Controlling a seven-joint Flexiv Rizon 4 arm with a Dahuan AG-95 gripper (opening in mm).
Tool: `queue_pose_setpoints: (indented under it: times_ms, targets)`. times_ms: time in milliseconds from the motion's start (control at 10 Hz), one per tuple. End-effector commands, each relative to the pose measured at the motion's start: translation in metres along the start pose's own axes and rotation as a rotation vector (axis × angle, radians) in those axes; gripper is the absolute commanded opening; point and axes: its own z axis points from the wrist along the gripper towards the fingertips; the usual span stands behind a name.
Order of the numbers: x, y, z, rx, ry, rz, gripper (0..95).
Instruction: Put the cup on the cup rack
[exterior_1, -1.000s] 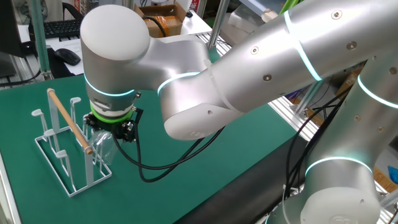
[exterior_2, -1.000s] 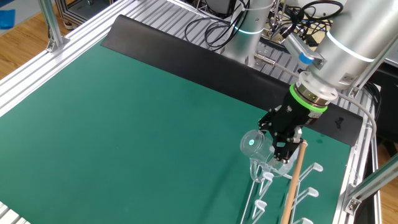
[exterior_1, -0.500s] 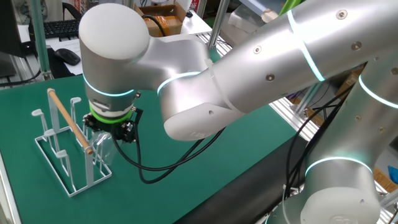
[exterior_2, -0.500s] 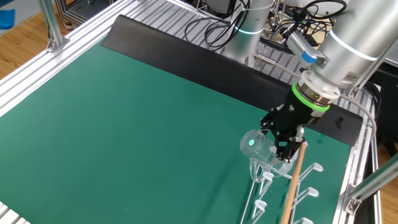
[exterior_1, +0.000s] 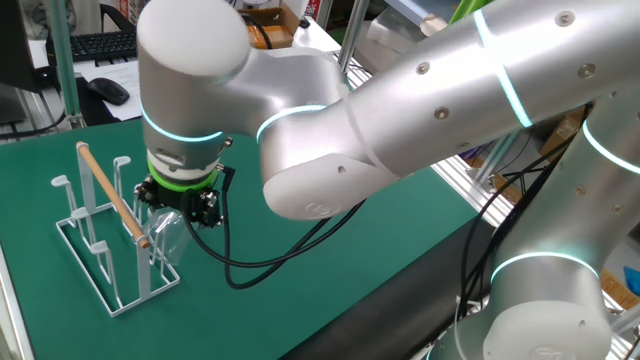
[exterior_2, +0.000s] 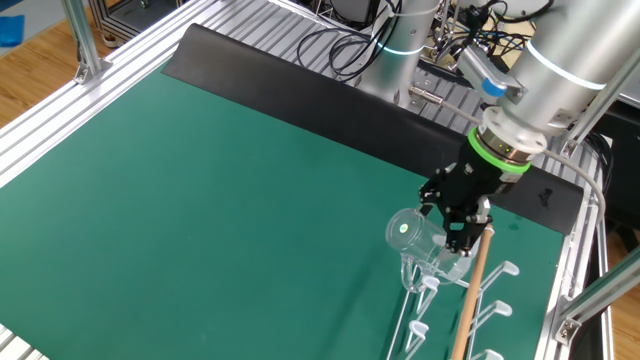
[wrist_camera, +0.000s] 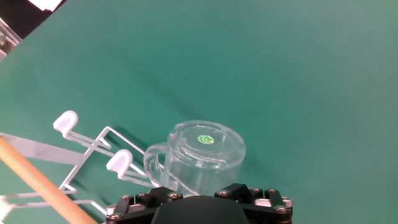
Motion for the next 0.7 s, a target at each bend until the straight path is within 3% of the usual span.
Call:
queue_pose_setpoints:
  times_ms: [100,400,700]
  targets:
    - [0.005,0.0,-0.004,0.002,0.017,0.003,76.0]
    - [0.005,0.001,-0.011,0.006,0.055,-0.003,76.0]
    - [-0.005,0.001,-0.018,0.012,0.106,-0.016,76.0]
